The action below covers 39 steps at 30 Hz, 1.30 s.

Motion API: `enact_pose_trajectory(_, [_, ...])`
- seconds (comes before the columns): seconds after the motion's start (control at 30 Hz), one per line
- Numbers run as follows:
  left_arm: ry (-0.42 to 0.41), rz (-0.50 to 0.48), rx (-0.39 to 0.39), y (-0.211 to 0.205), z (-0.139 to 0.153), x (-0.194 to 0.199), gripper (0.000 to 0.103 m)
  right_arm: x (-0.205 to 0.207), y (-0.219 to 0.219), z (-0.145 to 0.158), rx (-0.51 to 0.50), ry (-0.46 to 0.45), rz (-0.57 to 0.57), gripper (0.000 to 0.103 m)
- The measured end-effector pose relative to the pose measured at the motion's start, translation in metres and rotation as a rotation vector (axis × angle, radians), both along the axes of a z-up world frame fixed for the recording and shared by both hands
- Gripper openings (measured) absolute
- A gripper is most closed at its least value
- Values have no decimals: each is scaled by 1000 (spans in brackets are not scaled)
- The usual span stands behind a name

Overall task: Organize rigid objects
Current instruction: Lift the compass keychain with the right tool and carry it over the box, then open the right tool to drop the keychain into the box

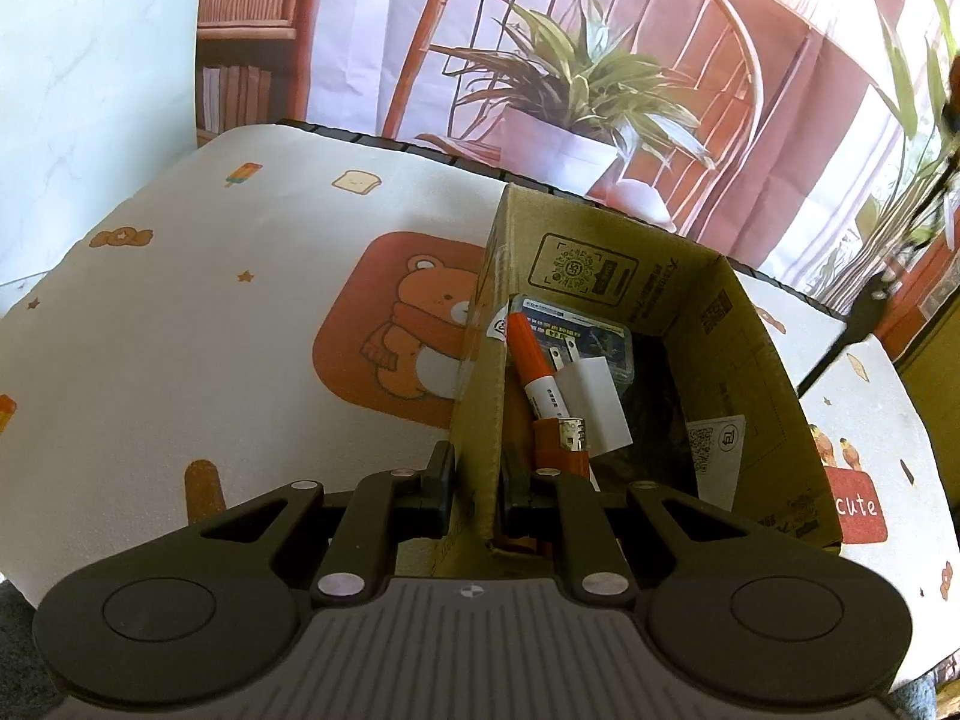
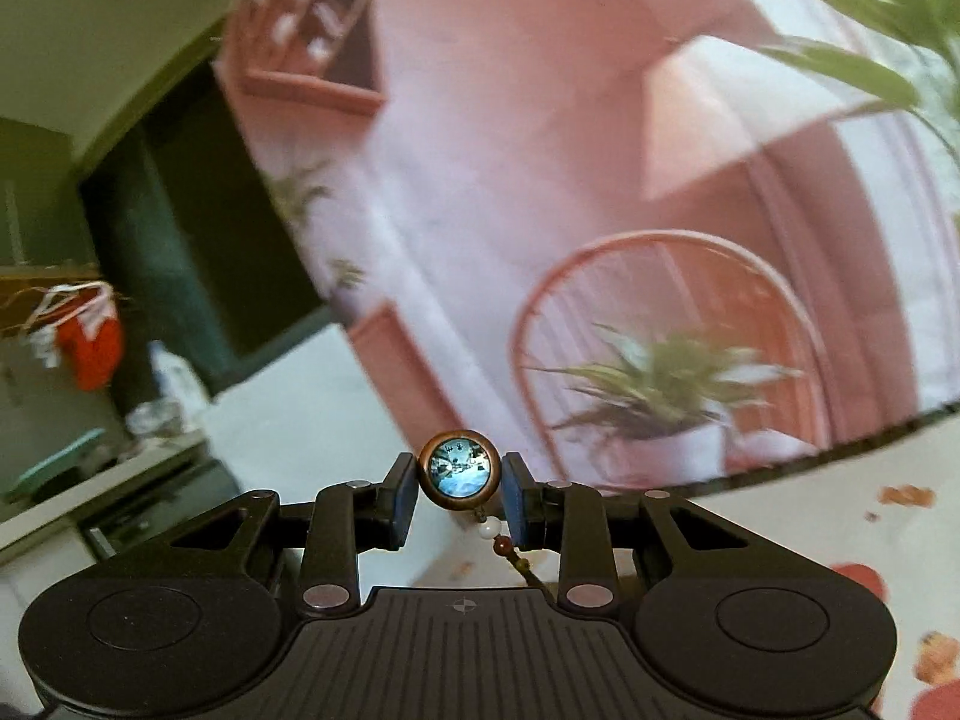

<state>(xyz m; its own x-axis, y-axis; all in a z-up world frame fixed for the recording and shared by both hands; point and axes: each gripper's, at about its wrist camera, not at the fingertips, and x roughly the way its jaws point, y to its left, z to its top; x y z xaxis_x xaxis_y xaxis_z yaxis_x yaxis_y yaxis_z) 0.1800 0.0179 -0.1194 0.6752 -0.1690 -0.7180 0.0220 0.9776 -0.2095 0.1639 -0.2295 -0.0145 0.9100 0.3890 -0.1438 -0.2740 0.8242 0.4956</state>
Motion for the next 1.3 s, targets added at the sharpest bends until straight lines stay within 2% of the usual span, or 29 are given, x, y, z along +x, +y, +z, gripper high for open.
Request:
enact_pose_trajectory(0.4, [0,0,0,0,0,0,16,-15,16,8,-1,5,96,28])
enact_pose_trajectory(0.77, [0,1,-1,0,0,0,16,-23,30,-20,-20,148,152,28])
enact_pose_trajectory(0.93, [0,1,-4,0,0,0,16,-16,33,-36,-33,217,136,28])
enact_pose_trajectory(1.13, [-2,1,-7,-2,1,0,16,9,50,-62,-167,348,104,28])
enact_pose_trajectory(1.3, [-2,1,-7,-2,1,0,16,32,68,-73,-338,365,79,28])
